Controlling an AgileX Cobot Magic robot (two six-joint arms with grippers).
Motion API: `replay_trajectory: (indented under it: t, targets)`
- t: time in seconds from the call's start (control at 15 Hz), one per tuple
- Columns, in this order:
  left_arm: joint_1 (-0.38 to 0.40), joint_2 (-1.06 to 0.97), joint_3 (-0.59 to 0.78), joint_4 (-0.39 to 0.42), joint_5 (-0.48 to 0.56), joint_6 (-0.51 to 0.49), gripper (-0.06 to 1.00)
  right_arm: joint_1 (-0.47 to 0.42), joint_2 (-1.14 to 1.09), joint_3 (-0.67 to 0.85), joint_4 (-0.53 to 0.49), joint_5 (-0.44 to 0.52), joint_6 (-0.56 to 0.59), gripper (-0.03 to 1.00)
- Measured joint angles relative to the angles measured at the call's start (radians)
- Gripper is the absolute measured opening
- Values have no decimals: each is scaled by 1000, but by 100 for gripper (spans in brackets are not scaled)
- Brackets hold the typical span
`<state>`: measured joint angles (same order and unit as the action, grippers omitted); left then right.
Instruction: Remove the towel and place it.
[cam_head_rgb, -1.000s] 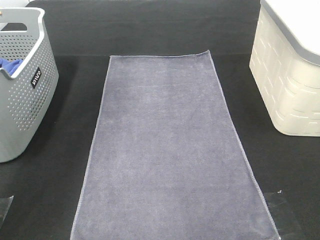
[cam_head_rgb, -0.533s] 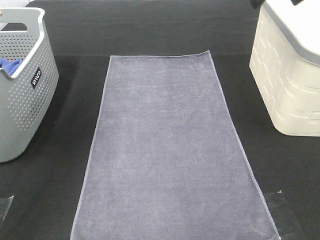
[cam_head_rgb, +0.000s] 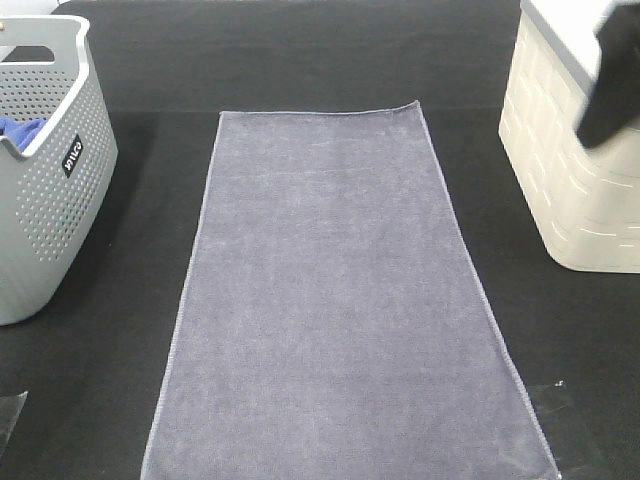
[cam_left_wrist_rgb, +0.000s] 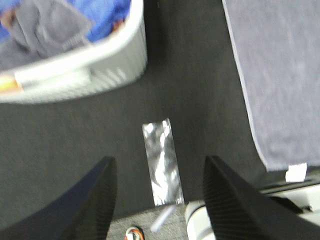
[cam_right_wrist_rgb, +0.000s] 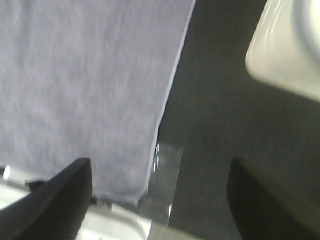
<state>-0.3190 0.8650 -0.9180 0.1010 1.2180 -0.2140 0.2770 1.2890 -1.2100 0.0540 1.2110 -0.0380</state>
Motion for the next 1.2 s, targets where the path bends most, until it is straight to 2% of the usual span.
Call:
replay_trajectory:
  t: [0.2, 0.4, 0.47, 0.53, 0.8, 1.2]
  targets:
    - [-1, -196, 141, -34, 0, 8, 51, 0, -158, 250, 2, 4, 0, 71]
    - [-1, -350, 221, -89, -9, 76, 51, 0, -323, 455, 2, 6, 0, 71]
    - [-1, -350, 221, -89, -9, 76, 51, 0, -323, 455, 2, 6, 0, 71]
    - [-1, -392, 248, -121, -19, 118, 51, 0, -383, 508, 2, 6, 0, 71]
    - [-1, -456, 333, -269, -48, 337, 51, 0, -638, 621, 3, -22, 0, 71]
    - [-1, -456, 399, -312, -147, 387, 51, 0, -994, 664, 2, -59, 0, 71]
